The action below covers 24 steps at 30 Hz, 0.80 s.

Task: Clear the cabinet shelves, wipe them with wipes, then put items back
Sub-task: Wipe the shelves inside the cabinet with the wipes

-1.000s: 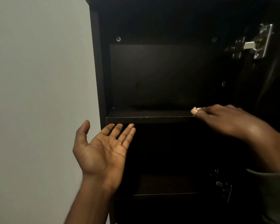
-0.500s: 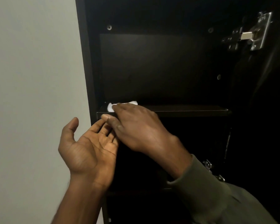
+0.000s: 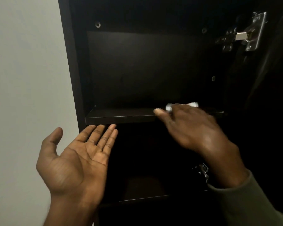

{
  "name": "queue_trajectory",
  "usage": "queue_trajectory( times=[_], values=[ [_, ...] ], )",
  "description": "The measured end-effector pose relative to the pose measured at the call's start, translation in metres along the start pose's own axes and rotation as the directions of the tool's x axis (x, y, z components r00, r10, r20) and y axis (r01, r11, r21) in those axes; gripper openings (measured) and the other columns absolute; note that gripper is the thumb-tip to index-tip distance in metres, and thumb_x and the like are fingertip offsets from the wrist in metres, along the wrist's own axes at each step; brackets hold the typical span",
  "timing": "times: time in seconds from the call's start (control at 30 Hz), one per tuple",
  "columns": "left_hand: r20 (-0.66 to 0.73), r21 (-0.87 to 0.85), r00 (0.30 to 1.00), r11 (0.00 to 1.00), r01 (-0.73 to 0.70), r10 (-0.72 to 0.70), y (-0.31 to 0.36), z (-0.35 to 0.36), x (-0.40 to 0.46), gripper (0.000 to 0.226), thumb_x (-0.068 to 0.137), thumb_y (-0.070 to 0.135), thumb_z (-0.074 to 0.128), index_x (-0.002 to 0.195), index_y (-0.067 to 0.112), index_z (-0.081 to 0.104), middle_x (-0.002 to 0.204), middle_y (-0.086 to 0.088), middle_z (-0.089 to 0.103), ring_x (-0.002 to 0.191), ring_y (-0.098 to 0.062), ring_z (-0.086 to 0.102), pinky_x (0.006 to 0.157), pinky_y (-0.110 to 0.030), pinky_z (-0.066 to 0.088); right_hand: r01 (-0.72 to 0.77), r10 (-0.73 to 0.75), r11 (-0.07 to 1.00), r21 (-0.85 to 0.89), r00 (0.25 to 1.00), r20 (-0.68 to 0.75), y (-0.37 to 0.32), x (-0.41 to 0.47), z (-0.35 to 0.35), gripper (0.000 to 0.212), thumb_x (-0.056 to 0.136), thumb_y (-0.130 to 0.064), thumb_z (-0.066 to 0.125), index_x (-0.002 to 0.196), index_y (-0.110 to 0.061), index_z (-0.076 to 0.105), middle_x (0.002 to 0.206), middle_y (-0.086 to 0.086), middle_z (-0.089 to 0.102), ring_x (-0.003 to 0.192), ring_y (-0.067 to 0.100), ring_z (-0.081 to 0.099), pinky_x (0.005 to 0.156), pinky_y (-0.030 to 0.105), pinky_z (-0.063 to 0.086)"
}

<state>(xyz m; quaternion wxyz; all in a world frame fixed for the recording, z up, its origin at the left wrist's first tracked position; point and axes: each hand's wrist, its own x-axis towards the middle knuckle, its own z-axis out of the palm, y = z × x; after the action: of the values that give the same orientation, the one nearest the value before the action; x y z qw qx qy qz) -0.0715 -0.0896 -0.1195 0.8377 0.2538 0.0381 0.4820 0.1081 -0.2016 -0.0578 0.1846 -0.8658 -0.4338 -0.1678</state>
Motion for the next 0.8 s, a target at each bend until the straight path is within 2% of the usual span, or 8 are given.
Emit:
queue_trajectory(
  times=[0.13,0.2,0.27,0.3,0.4,0.5,0.63,0.8],
  values=[
    [-0.02,-0.002,1.0,1.0,-0.008,0.008,0.004,-0.011,0.015,0.067,0.095,0.054,0.038,0.13,0.0,0.056,0.129,-0.02,0.064,0.119,-0.041,0.06,0.092,-0.047,0.055,0.294,-0.298,0.952,0.084,0.954,0.033,-0.09,0.012,0.021,0.076,0.09,-0.074,0.023,0.13,-0.018,0.056,0.135,0.004,0.057,0.123,0.025,0.052,0.097,0.039,0.04],
    [-0.041,0.075,0.997,0.995,0.071,-0.068,0.001,-0.023,0.017,0.078,0.098,0.064,0.017,0.149,0.008,0.037,0.154,-0.013,0.038,0.144,-0.031,0.035,0.114,-0.045,0.033,0.396,-0.407,0.911,0.112,0.909,0.09,-0.126,0.017,0.026,0.077,0.092,-0.073,0.023,0.129,-0.016,0.058,0.134,0.005,0.058,0.122,0.027,0.052,0.1,0.044,0.037],
    [0.07,0.138,0.994,0.988,0.076,-0.086,0.005,-0.043,0.02,0.085,0.094,0.068,-0.006,0.155,0.01,0.008,0.163,-0.007,0.004,0.153,-0.025,0.0,0.123,-0.044,0.004,0.438,-0.453,0.89,0.127,0.882,0.134,-0.135,0.027,0.023,0.077,0.091,-0.074,0.018,0.126,-0.02,0.061,0.132,0.002,0.06,0.12,0.027,0.054,0.092,0.045,0.037],
    [0.067,0.194,0.997,0.981,0.025,-0.039,0.008,-0.044,0.023,0.088,0.095,0.068,-0.001,0.152,0.001,0.008,0.163,-0.011,0.007,0.152,-0.03,0.004,0.122,-0.049,0.007,0.432,-0.451,0.891,0.14,0.88,0.152,-0.132,0.032,0.021,0.077,0.091,-0.075,0.016,0.128,-0.024,0.06,0.134,0.0,0.06,0.121,0.026,0.055,0.088,0.044,0.036],
    [0.071,-0.077,0.992,0.991,0.107,-0.101,0.011,-0.047,0.045,0.071,0.101,0.053,0.031,0.133,-0.01,0.042,0.132,-0.026,0.059,0.12,-0.049,0.057,0.085,-0.057,0.055,0.37,-0.392,0.918,0.141,0.9,0.191,-0.097,0.039,0.011,0.07,0.092,-0.074,0.013,0.137,-0.036,0.05,0.143,-0.004,0.051,0.128,0.026,0.049,0.094,0.045,0.036],
    [0.112,-0.193,0.991,0.976,0.098,-0.077,0.006,-0.052,0.056,0.049,0.104,0.036,0.028,0.133,0.0,0.045,0.12,-0.026,0.066,0.112,-0.053,0.06,0.081,-0.056,0.057,0.214,-0.217,0.976,0.036,0.954,0.205,-0.041,0.037,-0.002,0.062,0.093,-0.071,0.01,0.141,-0.044,0.039,0.147,0.001,0.047,0.13,0.031,0.045,0.099,0.047,0.036],
    [0.098,-0.231,0.989,0.964,0.132,-0.112,0.006,-0.055,0.065,0.048,0.105,0.035,0.025,0.134,0.001,0.042,0.12,-0.026,0.066,0.112,-0.054,0.06,0.083,-0.059,0.055,-0.117,0.145,0.983,-0.145,0.97,0.197,0.021,0.032,-0.018,0.081,0.089,-0.076,0.011,0.139,-0.024,0.049,0.148,0.006,0.045,0.133,0.033,0.042,0.104,0.049,0.034],
    [0.118,-0.156,0.988,0.981,0.114,-0.096,0.003,-0.056,0.066,0.049,0.105,0.038,0.028,0.137,0.002,0.038,0.124,-0.027,0.063,0.116,-0.055,0.056,0.087,-0.061,0.052,-0.178,0.201,0.975,-0.131,0.96,0.193,0.029,0.028,-0.019,0.088,0.088,-0.076,0.005,0.12,-0.015,0.061,0.149,0.008,0.042,0.133,0.032,0.042,0.104,0.048,0.036]
  ],
)
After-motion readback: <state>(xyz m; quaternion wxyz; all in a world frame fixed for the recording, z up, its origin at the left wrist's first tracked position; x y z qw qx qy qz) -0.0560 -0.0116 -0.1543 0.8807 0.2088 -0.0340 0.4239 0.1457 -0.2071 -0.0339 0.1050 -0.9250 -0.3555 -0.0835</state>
